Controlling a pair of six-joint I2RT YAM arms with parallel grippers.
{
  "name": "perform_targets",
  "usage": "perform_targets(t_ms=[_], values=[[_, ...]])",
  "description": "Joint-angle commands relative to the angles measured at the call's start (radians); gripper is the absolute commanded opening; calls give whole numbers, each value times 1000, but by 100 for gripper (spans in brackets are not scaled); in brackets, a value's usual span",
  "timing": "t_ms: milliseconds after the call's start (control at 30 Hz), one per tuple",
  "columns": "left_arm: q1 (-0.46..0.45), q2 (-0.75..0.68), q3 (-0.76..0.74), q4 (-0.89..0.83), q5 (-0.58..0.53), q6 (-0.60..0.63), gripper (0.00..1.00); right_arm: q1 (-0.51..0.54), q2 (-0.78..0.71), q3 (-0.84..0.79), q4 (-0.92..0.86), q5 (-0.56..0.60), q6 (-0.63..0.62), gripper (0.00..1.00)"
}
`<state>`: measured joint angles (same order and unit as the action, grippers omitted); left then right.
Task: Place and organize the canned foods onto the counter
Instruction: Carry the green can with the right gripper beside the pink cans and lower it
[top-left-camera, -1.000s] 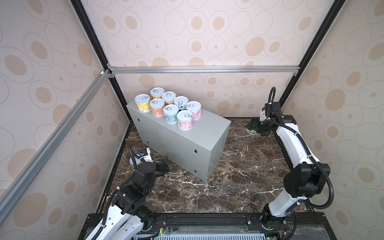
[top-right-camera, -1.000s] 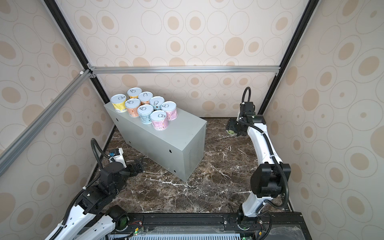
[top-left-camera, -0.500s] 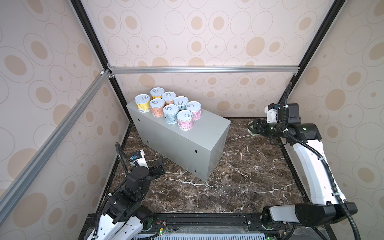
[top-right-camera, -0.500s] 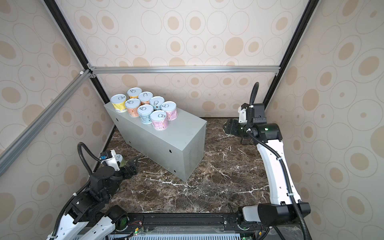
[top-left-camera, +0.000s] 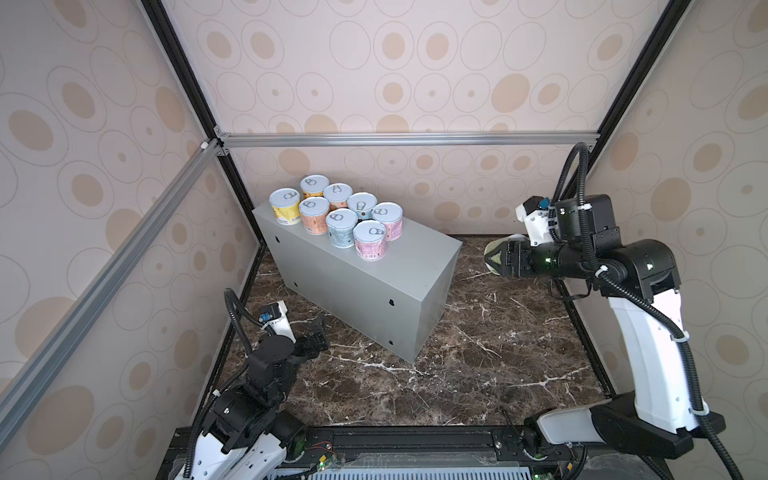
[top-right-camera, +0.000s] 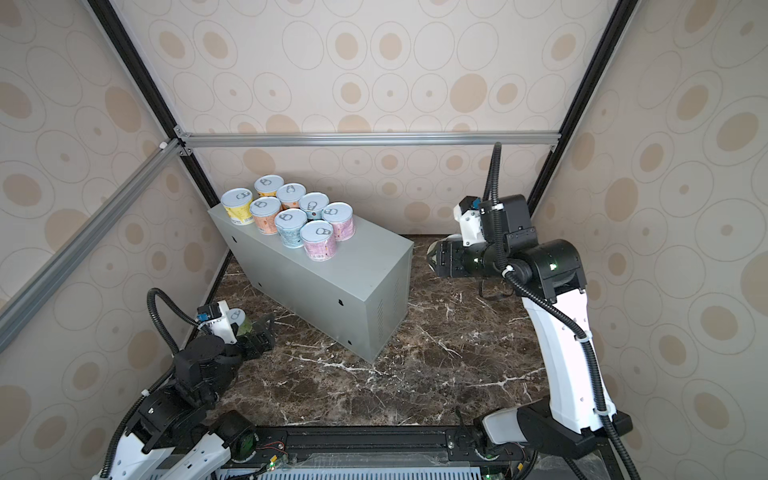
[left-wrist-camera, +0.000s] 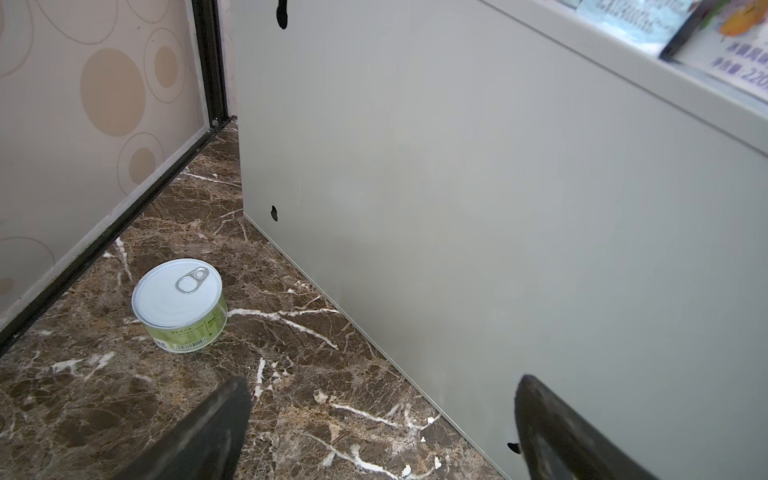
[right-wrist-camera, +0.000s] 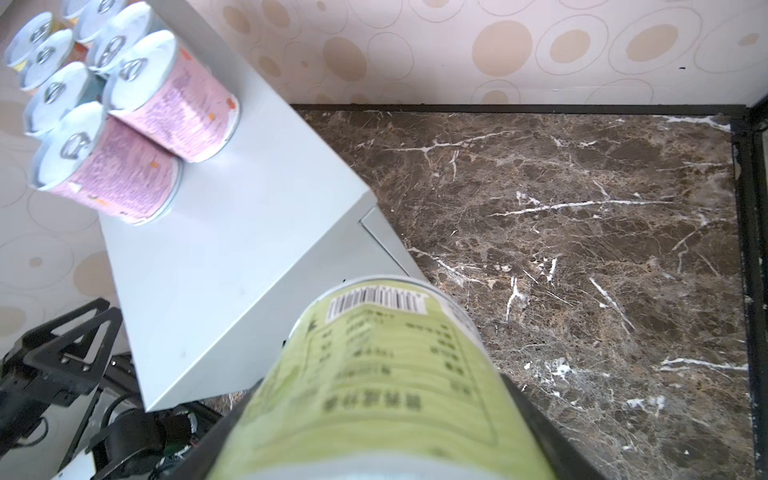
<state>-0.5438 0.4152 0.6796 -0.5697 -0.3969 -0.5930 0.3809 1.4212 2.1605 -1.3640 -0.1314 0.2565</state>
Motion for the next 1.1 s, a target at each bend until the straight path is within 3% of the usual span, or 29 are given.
perform_targets(t_ms=[0, 633, 833, 1067], values=[[7, 14, 13, 13, 6, 32, 99, 43, 63, 112, -105, 56, -34, 47], [7, 32, -11, 45, 26, 47, 99, 349, 400, 511, -186, 249, -19, 44], [6, 41, -13, 50, 33, 48, 99, 386, 453, 519, -136, 257, -16, 45], [7, 38, -15, 54, 38, 52, 99, 397, 517, 521, -104, 238, -22, 54]])
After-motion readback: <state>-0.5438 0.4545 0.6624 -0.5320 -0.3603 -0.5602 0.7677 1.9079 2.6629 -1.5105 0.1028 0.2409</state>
